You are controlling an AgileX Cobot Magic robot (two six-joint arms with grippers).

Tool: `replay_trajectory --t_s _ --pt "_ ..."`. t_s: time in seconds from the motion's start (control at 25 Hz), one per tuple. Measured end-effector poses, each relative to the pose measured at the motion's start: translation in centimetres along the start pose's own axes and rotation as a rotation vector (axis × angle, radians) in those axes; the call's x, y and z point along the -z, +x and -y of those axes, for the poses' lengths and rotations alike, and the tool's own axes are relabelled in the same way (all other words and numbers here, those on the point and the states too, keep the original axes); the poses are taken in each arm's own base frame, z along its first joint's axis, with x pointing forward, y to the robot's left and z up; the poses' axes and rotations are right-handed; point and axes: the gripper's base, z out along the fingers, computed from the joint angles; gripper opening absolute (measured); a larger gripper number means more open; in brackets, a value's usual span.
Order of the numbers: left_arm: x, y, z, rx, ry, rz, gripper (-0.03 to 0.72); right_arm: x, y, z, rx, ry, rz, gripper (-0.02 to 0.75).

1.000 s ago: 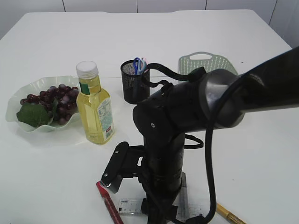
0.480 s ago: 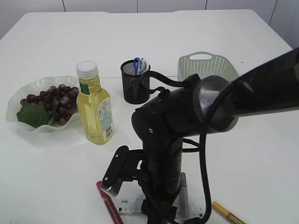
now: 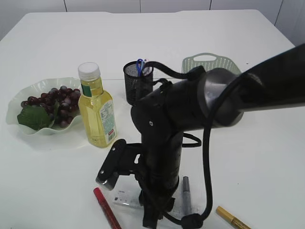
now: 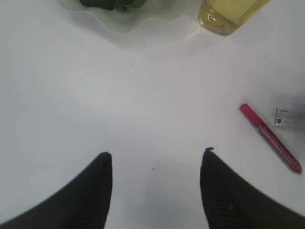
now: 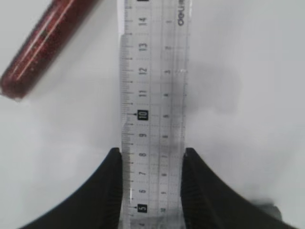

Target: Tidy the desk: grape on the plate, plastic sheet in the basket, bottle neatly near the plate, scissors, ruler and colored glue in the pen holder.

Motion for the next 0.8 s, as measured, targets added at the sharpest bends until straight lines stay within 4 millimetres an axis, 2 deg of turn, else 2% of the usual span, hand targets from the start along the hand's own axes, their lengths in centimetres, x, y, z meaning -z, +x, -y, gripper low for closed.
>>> replay_trajectory --t_s 0.16,0.32,0.4,0.56,0.8 --pt "0.0 0.0 0.0 0.000 0.000 0.000 0.433 2.6 -0.2 0.0 0.002 0.032 0.058 0.250" --pt "0.0 0.0 0.0 0.000 0.000 0.000 0.433 5.3 0.5 0.7 -0.040 0.055 0.132 0.250" --pt "0.0 0.0 0.0 0.000 0.000 0.000 0.433 7.3 1.1 1.4 -0.087 0.064 0.212 0.250" --pt "0.0 -0.1 0.0 0.001 0.002 0.009 0.433 10.9 3.4 4.3 -0.207 0.073 0.392 0.250" --pt "0.0 -0.2 0.3 0.018 0.028 0.023 0.433 13.9 7.5 9.8 -0.398 -0.013 0.739 0.250"
